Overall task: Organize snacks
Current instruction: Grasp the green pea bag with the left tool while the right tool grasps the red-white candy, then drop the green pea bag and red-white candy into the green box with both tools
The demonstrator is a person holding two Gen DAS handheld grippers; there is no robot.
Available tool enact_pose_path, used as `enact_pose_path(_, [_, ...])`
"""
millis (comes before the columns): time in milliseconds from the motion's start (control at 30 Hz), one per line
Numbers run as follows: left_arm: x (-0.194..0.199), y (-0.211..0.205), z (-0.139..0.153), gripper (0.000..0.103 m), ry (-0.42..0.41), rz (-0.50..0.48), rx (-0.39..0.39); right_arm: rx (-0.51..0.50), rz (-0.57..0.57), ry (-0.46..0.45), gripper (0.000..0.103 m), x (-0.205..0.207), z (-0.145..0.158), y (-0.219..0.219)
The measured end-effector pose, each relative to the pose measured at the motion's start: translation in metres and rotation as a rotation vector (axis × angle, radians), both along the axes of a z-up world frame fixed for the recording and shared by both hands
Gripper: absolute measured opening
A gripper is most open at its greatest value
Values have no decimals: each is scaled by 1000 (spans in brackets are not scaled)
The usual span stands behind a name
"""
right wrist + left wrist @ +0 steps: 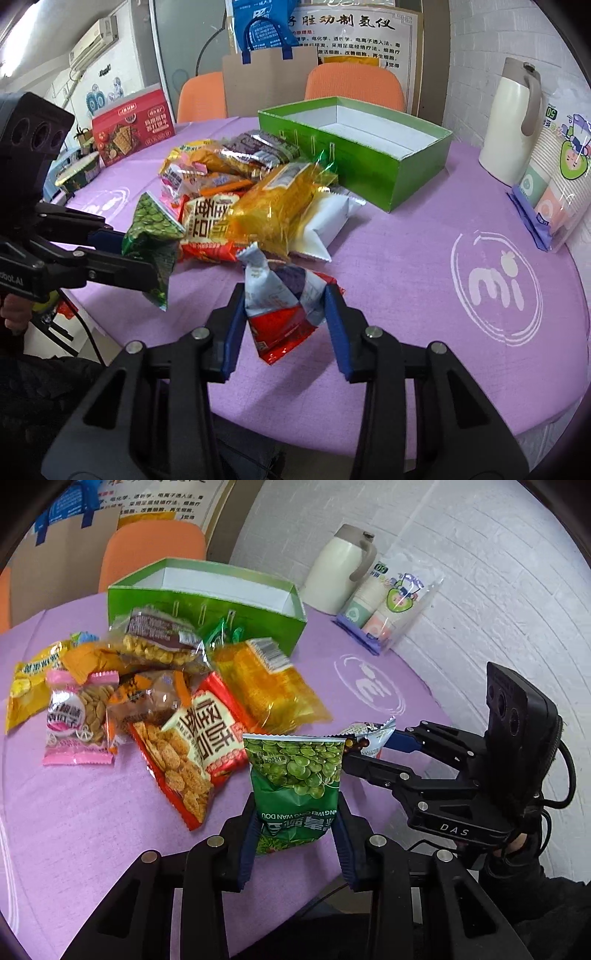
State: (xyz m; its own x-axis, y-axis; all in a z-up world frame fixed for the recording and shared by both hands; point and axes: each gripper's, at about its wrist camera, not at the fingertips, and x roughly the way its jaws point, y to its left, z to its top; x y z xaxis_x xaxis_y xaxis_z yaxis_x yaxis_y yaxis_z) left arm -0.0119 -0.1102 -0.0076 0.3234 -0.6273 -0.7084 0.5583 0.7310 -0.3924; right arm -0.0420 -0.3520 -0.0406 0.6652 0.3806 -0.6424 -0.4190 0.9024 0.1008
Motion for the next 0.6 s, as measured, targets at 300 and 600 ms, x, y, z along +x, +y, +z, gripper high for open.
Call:
enact_pose_path(300, [51, 1, 58, 37, -170, 74, -39, 49, -95, -203, 44, 47, 65, -15])
enact_pose_path(600, [145, -21, 73, 37, -191, 143, -36, 30, -138, -144, 44, 144, 54, -16])
